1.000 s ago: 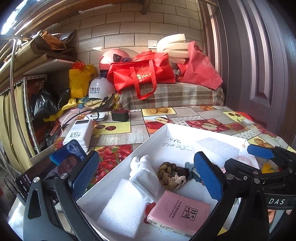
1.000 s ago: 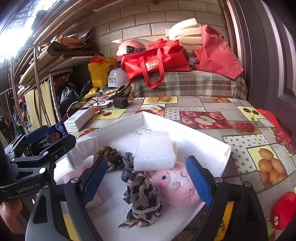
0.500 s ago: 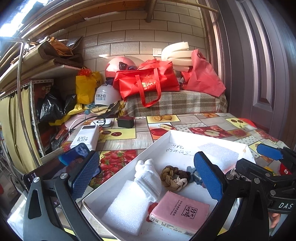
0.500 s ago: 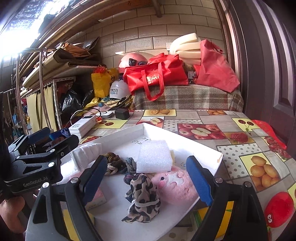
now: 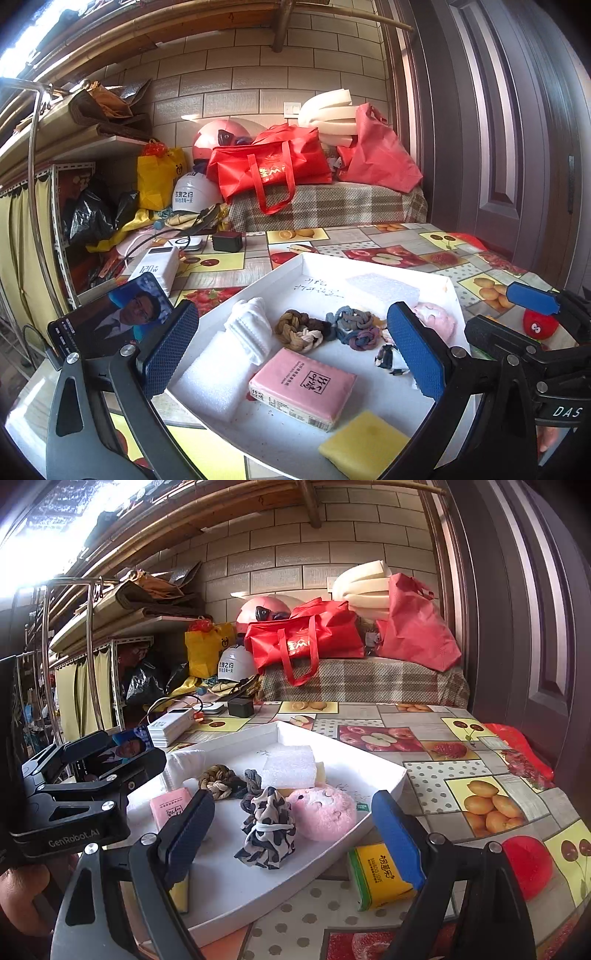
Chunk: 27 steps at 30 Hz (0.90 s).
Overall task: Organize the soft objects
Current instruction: 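Lift both open tools out of the box toward the remaining items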
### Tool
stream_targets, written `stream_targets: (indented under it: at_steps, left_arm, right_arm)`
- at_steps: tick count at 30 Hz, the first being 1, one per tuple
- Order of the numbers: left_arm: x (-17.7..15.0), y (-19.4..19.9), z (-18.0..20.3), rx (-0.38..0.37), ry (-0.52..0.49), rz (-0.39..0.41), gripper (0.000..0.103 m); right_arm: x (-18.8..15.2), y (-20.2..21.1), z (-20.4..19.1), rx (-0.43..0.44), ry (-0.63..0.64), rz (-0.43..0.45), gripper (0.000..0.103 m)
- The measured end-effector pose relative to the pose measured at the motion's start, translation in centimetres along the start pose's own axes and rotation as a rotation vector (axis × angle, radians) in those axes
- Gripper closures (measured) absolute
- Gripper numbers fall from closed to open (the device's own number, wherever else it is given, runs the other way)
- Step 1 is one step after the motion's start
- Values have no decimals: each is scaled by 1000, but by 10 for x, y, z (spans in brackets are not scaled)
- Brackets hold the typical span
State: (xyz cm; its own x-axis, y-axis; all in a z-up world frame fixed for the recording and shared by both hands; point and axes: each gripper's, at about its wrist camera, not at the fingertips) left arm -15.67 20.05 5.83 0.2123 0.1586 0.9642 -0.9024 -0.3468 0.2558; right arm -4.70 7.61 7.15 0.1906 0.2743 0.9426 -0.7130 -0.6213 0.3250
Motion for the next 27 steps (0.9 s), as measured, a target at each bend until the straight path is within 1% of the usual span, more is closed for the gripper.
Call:
stream_targets:
  at_steps: [3, 6, 10, 13, 15, 17, 19, 23, 27]
  left_arm:
    - [-2, 3, 15, -8, -19, -13, 0]
    - [-3, 4, 26, 15, -42, -27, 0]
    - [-5, 6, 34, -30, -48, -31, 0]
    - [-5, 5, 39, -35, -59, -41, 0]
    - [-6, 5, 41, -79, -58, -44, 0]
    - [-7, 6, 45, -122, -56, -51, 0]
    - [-7, 6, 50, -149, -66, -57, 0]
    - [-7, 3, 64, -207, -84, -77, 0]
    - [-8, -1, 87, -269, -109, -103, 0]
  right_arm:
    - [-3, 7, 4, -7, 2, 7, 16]
    - [-5, 12, 12, 5, -14, 9, 16]
    - [-8, 15, 24, 31, -39, -11, 15]
    - [-10, 16, 33, 39, -56, -29, 15]
    - [-12, 17, 42, 30, -66, -45, 14]
    - [-15, 20, 54, 10, -79, -54, 14]
    - [-17, 23, 71, -23, -95, -61, 14]
    - [-21, 22, 118, -111, -153, -92, 14]
    - [-27, 16, 172, -210, -238, -138, 14]
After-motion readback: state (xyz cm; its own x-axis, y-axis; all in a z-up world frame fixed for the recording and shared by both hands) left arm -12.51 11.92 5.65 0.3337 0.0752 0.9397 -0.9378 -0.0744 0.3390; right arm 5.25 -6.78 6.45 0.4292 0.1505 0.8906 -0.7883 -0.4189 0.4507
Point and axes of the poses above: each gripper's, at about its wrist camera, not at the fingertips, and y roughly against the way its jaws point, z to its right, x to its top, and after that the axes turned 15 degrees about -x, right-handed
